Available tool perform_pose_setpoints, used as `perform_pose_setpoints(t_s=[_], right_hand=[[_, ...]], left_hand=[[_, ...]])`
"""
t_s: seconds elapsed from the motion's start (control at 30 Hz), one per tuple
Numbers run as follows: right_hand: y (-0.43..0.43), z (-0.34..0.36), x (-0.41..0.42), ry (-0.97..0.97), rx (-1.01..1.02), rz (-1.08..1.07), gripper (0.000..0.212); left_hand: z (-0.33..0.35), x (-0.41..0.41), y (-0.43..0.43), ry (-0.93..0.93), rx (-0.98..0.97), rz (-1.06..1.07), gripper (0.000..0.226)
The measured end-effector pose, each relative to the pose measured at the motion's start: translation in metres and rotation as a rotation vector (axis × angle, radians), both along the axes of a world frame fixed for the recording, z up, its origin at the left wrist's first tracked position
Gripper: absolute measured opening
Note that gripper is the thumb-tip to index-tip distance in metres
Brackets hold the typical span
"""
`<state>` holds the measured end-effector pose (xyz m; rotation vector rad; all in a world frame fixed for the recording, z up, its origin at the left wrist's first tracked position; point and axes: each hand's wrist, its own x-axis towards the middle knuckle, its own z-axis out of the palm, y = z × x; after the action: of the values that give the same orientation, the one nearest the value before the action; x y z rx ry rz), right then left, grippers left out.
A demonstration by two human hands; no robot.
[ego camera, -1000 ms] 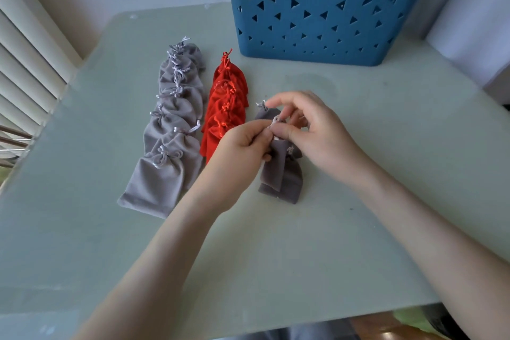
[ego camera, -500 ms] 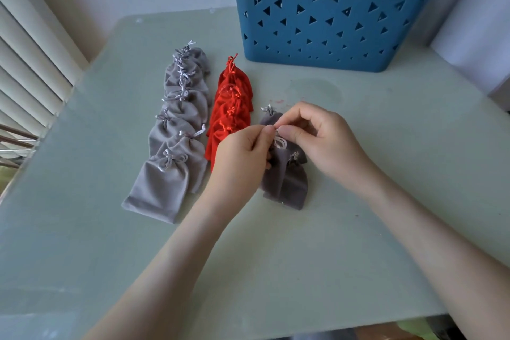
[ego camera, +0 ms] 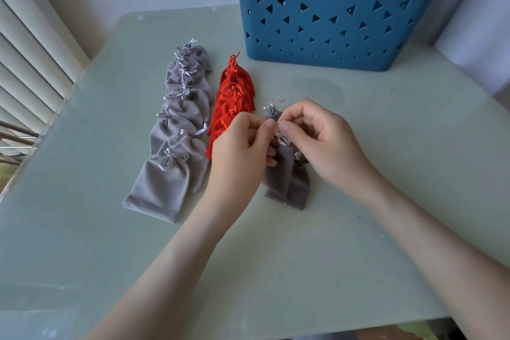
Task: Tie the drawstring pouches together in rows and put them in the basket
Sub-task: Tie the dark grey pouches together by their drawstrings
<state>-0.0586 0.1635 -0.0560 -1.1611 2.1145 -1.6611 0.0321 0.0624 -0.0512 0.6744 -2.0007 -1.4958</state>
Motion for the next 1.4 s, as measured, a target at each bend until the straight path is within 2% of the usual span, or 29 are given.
perform_pose_setpoints(t_s=[0.2,0.33,0.5,0.77,0.87,1.0,1.07,1.13,1.27,1.4], right_hand=[[0.001,-0.001,-0.002,0.059,-0.024,0.008,0.006],[0.001,0.0,-0.005,-0.007,-0.01,-0.004,0.013],[0.003,0.005,-0.009,-0.207,0.085,0.074,0.005],[0.006,0.006,-0.009,-0.258,0.097,0.094,0.009],[0.007,0.01,-0.012,-0.398,0.06,0.172,0.006],[0.009,0.013,-0.017,-0.678,-0.009,0.281,0.01],[0.009,0.013,-0.018,-0.78,-0.027,0.3,0.002],[0.009,0.012,-0.018,-0.835,-0.029,0.312,0.008],[0.013,0.011,-0.023,-0.784,-0.026,0.383,0.007],[0.018,0.013,-0.024,-0.684,0.018,0.397,0.013]], left_hand=[[0.0,0.0,-0.002,0.017,0.135,-0.094,0.011],[0.001,0.0,-0.003,0.054,0.169,-0.133,0.012],[-0.003,-0.001,-0.006,0.068,0.034,-0.041,0.01],[-0.003,0.001,-0.004,0.062,-0.146,-0.038,0.01],[0.001,0.002,-0.005,0.095,-0.091,-0.113,0.014],[0.004,0.004,-0.005,0.18,-0.066,-0.225,0.017],[0.003,0.004,-0.006,0.195,-0.143,-0.249,0.016],[0.001,0.003,-0.007,0.188,-0.304,-0.25,0.012],[-0.002,0.003,-0.013,0.225,-0.624,-0.206,0.013],[-0.005,0.001,-0.015,0.229,-0.766,-0.196,0.011]])
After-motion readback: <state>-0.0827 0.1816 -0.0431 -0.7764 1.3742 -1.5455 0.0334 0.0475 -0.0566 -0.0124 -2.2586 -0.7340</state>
